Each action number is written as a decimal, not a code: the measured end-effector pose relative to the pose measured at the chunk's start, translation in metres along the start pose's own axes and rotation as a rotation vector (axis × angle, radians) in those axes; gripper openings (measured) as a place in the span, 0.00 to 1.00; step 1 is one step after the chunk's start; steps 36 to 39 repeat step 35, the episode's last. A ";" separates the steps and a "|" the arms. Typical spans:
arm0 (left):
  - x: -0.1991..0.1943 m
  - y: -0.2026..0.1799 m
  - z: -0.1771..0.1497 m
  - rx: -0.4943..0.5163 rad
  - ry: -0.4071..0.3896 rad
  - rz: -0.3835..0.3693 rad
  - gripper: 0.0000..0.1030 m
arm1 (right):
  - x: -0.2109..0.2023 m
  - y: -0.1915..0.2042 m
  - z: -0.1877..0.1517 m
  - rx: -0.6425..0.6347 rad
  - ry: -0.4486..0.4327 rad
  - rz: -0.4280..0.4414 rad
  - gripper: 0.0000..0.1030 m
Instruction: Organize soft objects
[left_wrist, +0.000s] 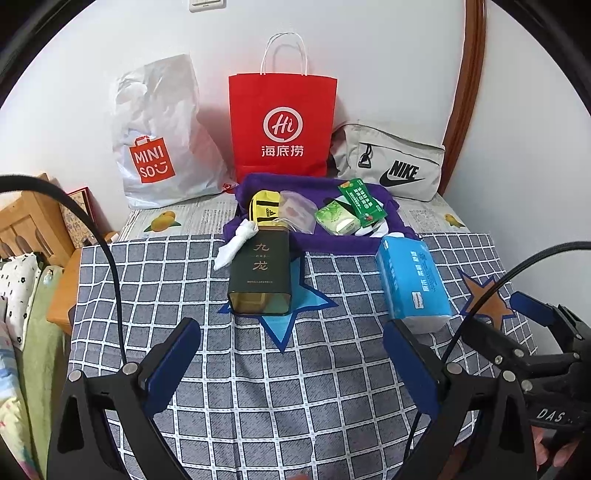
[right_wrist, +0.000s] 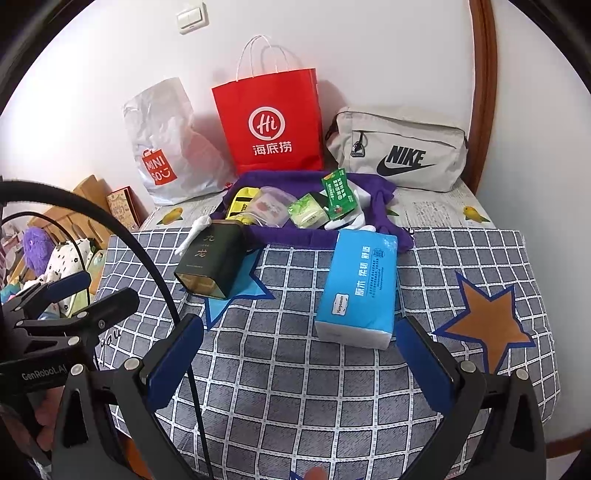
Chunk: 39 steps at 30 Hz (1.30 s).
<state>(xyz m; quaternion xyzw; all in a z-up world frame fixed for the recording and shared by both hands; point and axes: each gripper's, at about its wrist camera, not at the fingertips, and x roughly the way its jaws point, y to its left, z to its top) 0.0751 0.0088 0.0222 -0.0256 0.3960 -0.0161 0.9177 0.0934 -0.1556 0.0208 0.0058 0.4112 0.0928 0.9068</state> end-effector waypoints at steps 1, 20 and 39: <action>-0.001 0.000 0.000 0.002 -0.001 0.000 0.97 | 0.000 0.001 0.000 -0.003 0.000 -0.002 0.99; -0.001 -0.003 0.000 0.016 -0.002 0.008 0.97 | 0.001 0.000 0.000 -0.003 0.007 -0.002 0.99; -0.004 -0.002 -0.001 0.007 -0.008 0.010 0.97 | 0.001 0.002 0.000 -0.004 0.009 -0.001 0.99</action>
